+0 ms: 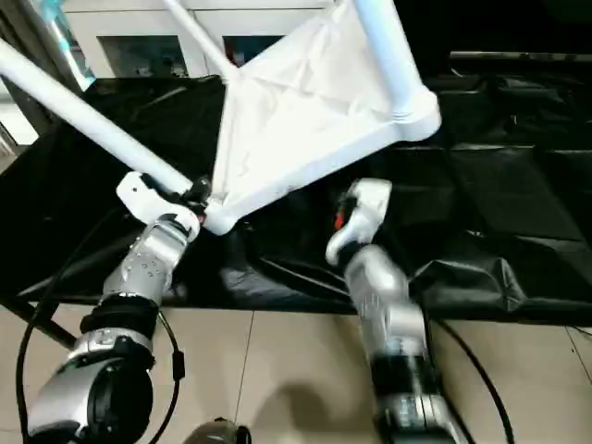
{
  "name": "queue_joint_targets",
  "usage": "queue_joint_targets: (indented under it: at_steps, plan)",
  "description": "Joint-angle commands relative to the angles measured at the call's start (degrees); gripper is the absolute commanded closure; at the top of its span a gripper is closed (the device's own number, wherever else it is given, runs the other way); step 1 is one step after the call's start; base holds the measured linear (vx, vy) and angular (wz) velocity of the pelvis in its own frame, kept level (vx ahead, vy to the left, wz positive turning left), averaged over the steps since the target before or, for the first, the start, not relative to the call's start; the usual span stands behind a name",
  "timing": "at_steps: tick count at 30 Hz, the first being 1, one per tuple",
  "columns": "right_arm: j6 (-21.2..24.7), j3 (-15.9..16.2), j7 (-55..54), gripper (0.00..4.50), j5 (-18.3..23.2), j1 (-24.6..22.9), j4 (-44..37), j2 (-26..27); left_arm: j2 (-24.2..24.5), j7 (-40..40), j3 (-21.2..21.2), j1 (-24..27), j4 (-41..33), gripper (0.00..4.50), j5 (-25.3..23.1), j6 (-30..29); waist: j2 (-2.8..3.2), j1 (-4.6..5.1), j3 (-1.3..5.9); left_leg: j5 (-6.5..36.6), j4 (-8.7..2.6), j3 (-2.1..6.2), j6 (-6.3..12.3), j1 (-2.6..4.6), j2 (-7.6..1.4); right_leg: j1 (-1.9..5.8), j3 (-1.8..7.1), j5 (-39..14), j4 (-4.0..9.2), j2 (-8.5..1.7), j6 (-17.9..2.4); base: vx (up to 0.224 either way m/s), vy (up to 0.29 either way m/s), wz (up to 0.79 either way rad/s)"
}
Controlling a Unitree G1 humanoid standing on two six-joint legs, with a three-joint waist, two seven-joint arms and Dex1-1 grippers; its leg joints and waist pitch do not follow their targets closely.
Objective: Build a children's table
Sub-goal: Flip table
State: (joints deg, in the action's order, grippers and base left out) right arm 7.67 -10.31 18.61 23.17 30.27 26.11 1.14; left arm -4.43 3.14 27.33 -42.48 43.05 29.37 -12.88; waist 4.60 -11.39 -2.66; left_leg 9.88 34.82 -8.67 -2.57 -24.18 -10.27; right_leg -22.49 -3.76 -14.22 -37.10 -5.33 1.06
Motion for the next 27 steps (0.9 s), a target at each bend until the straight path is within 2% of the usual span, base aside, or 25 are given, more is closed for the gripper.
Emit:
queue_joint_targets:
  at_steps: [1,2,4,8,9,12,13,15,16,19,20,21,22,24,26,27]
  plan:
    - [-0.6,-2.7,-1.2,0.0,3.1,2.9,4.5,0.6,-1.7,-0.5,0.4,0.6,-1.1,2.03,3.2,-3.3,-1.22,0.49,4.8,-0.2,-2.73,0.44,7.53,1.84,-2.59,2.52,2.05,12.0,3.11,-3.46,-14.1,0.0,0.0,0.0]
    - [-0.6,-2.8,-1.2,0.0,3.2,3.0,4.6,0.6,-1.7,-0.5,0.3,0.7,-1.1,2.03,3.2,-3.3,-1.23,0.78,4.79,0.1,-2.83,0.54,7.53,1.72,-2.63,2.59,2.03,11.8,2.99,-3.52,-14.3,0.0,0.0,0.0]
    - [-1.0,-4.2,-0.2,0.0,4.8,5.5,7.1,0.7,-2.2,-0.7,0.0,1.1,-2.0,2.03,3.2,-3.7,-1.41,0.79,4.87,0.0,-2.74,0.36,7.52,1.65,-2.5,2.68,2.05,11.7,3.07,-3.51,-14.0,0.0,0.0,0.0]
    - [-2.0,-5.5,1.6,0.0,5.7,9.3,11.2,1.0,-3.0,-1.3,-0.7,1.7,-3.6,2.03,2.8,-4.2,-1.36,0.61,5.03,-1.1,-2.43,0.2,7.92,1.68,-2.45,2.44,2.07,13.2,2.97,-3.44,-14.0,0.0,0.0,0.0]
    - [-2.4,-5.9,1.9,0.0,5.8,10.1,12.4,1.0,-3.2,-1.5,-0.8,1.9,-4.0,2.03,2.7,-4.4,-1.1,0.43,5.17,-1.5,-2.32,0.21,8.15,1.62,-2.43,2.4,1.99,13.8,2.79,-3.48,-14.3,0.0,0.0,0.0]
    - [-3.2,-6.5,2.1,0.0,5.9,11.9,15.0,0.9,-3.6,-1.8,-1.2,2.2,-4.7,2.03,2.4,-4.7,-1.11,0.49,5.17,-1.5,-2.32,0.24,8.31,1.61,-2.54,2.29,1.92,14.0,2.76,-3.4,-14.5,0.0,0.0,0.0]
    - [-4.4,-7.6,1.4,0.0,6.0,14.7,19.1,0.4,-3.9,-2.0,-2.2,2.8,-5.7,2.03,1.5,-4.7,-0.79,0.47,5.22,-1.1,-2.3,0.33,8.04,1.54,-2.62,2.24,1.86,13.6,2.65,-3.47,-14.7,0.0,0.0,0.0]
    - [-4.6,-8.6,0.7,0.0,6.4,16.3,21.5,0.0,-4.0,-1.9,-2.9,3.1,-6.3,2.03,0.8,-4.5,-0.82,0.51,5.34,-1.2,-2.28,0.32,7.91,1.55,-2.69,2.22,1.75,13.6,2.7,-3.41,-14.9,0.0,0.0,0.0]
    - [-4.4,-10.0,-0.3,0.0,7.1,18.1,24.2,-0.5,-4.2,-1.9,-3.8,3.6,-7.1,2.04,0.1,-4.5,-0.84,0.72,5.25,-1.0,-2.32,0.33,7.94,1.29,-2.69,2.16,1.73,13.4,2.6,-3.46,-15.2,0.0,0.0,0.0]
    - [-3.5,-11.9,-0.8,0.0,8.5,19.9,27.3,-1.1,-4.8,-2.2,-4.6,4.2,-8.5,2.08,-0.5,-4.1,-1.18,0.85,5.04,1.1,-2.48,0.12,7.31,1.35,-2.65,2.2,1.8,10.8,2.95,-3.5,-14.8,0.0,0.0,0.0]
    - [-3.4,-12.0,-0.7,0.27,8.7,20.0,27.4,-1.1,-4.8,-2.2,-4.7,4.2,-8.5,2.09,-0.6,-4.1,-1.3,0.85,5.08,1.3,-2.52,0.14,7.3,1.4,-2.7,2.24,1.79,10.6,2.94,-3.58,-14.8,0.0,0.0,0.0]
    - [-3.1,-12.4,0.0,0.34,8.9,20.3,28.2,-1.2,-5.0,-2.3,-5.3,4.6,-9.2,2.1,-1.1,-4.1,-1.23,0.9,5.12,1.3,-2.45,0.06,7.43,1.32,-2.62,2.27,1.85,10.5,2.98,-3.59,-14.6,0.0,0.0,0.0]
    - [-2.9,-12.4,0.3,0.34,8.8,20.3,28.5,-1.2,-5.1,-2.4,-5.4,4.8,-9.5,2.1,-1.2,-4.1,-1.59,1.09,5.09,0.7,-2.43,0.0,7.71,1.22,-2.57,2.27,1.8,11.2,2.97,-3.48,-14.6,0.0,0.0,0.0]
    - [-3.1,-12.2,0.6,0.51,8.5,20.5,29.3,-1.5,-5.4,-2.6,-5.6,5.0,-10.0,2.1,-1.2,-4.1,-1.52,1.12,5.12,0.6,-2.4,-0.04,7.86,1.21,-2.56,2.23,1.78,11.2,2.92,-3.57,-14.9,0.0,0.0,0.0]
    - [-3.7,-12.9,0.5,0.76,8.9,21.0,30.4,-1.5,-5.6,-2.8,-5.7,5.7,-10.9,2.1,-1.3,-4.2,-1.85,1.43,5.12,-0.1,-2.3,-0.14,8.47,1.11,-2.51,2.26,1.74,11.3,2.87,-3.55,-15.1,0.0,0.0,0.0]
    - [-3.7,-12.9,0.5,0.81,8.9,21.0,30.4,-1.5,-5.6,-2.8,-5.7,5.7,-10.9,2.1,-1.3,-4.2,-1.77,1.41,5.16,-0.2,-2.26,-0.15,8.6,1.1,-2.52,2.26,1.72,11.2,2.8,-3.59,-15.2,0.0,0.0,0.0]
